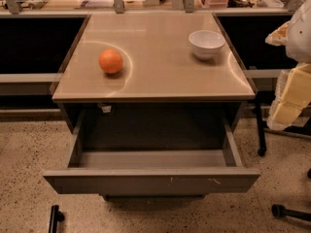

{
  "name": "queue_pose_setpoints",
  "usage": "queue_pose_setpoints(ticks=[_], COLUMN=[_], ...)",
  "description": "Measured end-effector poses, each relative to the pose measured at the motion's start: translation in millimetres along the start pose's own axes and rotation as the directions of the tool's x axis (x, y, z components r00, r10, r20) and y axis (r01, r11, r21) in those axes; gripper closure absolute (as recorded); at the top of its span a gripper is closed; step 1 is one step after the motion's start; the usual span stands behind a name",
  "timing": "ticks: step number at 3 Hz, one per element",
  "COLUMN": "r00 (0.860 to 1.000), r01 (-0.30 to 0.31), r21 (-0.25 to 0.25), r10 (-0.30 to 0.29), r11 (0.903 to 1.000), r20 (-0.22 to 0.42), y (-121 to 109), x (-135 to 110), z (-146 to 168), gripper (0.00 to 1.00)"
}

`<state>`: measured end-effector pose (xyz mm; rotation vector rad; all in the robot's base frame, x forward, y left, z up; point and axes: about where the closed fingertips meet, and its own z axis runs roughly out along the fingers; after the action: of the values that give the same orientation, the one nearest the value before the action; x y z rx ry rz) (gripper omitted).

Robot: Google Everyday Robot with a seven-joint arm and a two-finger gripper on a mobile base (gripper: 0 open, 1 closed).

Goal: Place orange into top drawer

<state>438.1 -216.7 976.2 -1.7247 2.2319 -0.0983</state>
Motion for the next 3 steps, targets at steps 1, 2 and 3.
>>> queue_pose_setpoints(ticks=[1,2,3], r00=[1.0,1.0,0.995], r01=[0.0,0.001,0.01], r21=[0.0,0.01,0.04], r10=[0.0,-0.001,-0.014], r11=[1.0,0.9999,0.9991], r20=[0.0,0.022,0.102], y=[0,-7,-45], x=[0,-1,-12], z=[0,1,18], gripper=[0.0,0.0,0.0])
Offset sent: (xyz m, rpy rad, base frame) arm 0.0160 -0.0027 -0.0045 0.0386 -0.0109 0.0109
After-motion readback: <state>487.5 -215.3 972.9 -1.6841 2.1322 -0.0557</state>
